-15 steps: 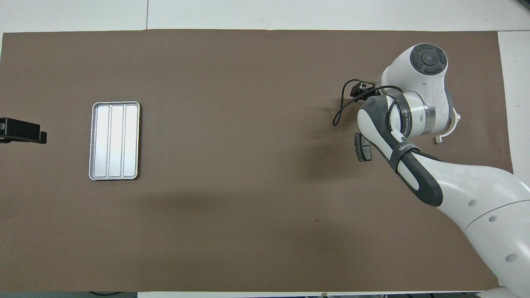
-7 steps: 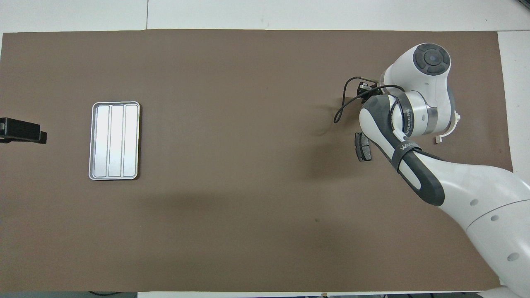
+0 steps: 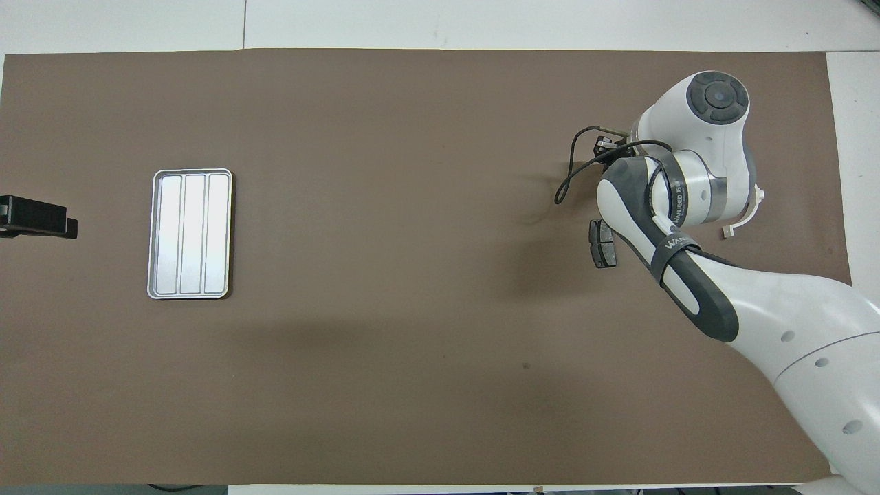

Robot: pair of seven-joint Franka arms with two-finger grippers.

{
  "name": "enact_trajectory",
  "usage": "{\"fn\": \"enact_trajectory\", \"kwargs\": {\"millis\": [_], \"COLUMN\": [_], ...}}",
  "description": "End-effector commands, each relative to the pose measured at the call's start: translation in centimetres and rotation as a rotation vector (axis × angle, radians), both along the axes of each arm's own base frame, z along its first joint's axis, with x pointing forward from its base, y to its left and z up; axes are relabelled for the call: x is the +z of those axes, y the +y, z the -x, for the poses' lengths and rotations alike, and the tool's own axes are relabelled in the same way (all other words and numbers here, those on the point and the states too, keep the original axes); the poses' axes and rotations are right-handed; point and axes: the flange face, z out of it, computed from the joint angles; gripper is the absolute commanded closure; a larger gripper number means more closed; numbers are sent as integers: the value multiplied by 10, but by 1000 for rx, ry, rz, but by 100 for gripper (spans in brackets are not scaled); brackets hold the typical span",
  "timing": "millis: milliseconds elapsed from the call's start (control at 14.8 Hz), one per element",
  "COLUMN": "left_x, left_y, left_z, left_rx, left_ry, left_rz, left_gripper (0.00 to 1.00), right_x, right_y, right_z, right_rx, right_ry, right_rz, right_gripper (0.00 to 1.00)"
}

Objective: Pick bearing gear from pile to tray
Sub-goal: 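Carry the bearing with the right gripper to mid-table and release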

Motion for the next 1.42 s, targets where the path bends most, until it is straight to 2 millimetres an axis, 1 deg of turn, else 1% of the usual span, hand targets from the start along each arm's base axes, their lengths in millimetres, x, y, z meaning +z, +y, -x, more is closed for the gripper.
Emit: {"fn": "enact_trajectory", "kwargs": {"millis": [0, 203, 338, 541, 609, 676, 744, 812, 879, 947, 1014, 1150, 1217, 1285, 1353], "left_x": [1, 1, 1, 1, 1, 1, 1, 1, 1, 1, 1, 1, 1, 1, 1], "left_y": [-1, -1, -1, -1, -1, -1, -1, -1, -1, -1, -1, -1, -1, -1, -1], "left_z": [4, 4, 4, 4, 4, 4, 4, 4, 4, 4, 4, 4, 4, 4, 4], "left_rx": [-9, -9, -9, -9, -9, -9, -9, -9, -9, -9, -9, -9, -9, -9, -9], "left_ry": [11, 11, 11, 11, 11, 11, 11, 11, 11, 11, 11, 11, 11, 11, 11], "left_rz": [10, 10, 10, 10, 10, 10, 10, 10, 10, 10, 10, 10, 10, 10, 10], "left_gripper": [0, 0, 0, 0, 0, 0, 0, 0, 0, 0, 0, 0, 0, 0, 0], "right_x": [14, 56, 91, 148, 165, 178, 190, 200, 208, 208, 209, 209, 204, 195, 182], "right_y": [3, 9, 20, 52, 67, 89, 116, 136, 166, 193, 212, 244, 266, 293, 313], "right_z": [-6, -7, 3, 22, 29, 39, 53, 63, 77, 89, 98, 116, 127, 140, 150], "right_rx": [8, 37, 86, 129, 136, 144, 109, 47, -11, -65, -124, -188, -225, -266, -294], "right_ry": [26, 74, 83, 99, 96, 99, 106, 98, 100, 109, 110, 118, 116, 91, 77], "right_rz": [22, 27, 24, 13, 7, 0, -13, -26, -41, -53, -64, -81, -86, -101, -105], "right_gripper": [100, 100, 100, 100, 100, 100, 100, 100, 100, 100, 100, 100, 100, 100, 100]}}
